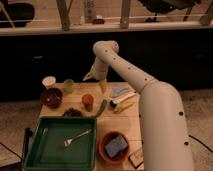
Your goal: Place apple in metal cup
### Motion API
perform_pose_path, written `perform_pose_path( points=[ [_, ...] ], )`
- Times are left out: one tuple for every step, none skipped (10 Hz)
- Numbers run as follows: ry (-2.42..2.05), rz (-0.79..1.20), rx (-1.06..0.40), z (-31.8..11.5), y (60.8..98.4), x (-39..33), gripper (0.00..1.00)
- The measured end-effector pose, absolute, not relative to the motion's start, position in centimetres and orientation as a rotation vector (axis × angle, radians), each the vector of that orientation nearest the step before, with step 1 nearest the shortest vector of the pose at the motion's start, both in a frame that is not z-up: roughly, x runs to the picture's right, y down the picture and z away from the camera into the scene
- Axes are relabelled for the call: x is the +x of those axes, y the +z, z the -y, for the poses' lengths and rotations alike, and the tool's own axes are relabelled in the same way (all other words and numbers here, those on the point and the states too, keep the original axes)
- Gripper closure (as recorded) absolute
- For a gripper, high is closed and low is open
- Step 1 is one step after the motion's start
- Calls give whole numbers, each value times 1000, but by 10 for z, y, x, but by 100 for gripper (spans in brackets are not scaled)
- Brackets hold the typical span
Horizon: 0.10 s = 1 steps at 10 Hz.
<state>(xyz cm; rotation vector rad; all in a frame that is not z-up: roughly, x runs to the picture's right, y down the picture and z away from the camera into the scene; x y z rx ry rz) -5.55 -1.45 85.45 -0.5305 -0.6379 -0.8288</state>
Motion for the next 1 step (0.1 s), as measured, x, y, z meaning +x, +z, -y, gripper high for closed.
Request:
perform_pose_path(
  points=[
    [-829,638,-530,15,855,-55,20]
  ],
)
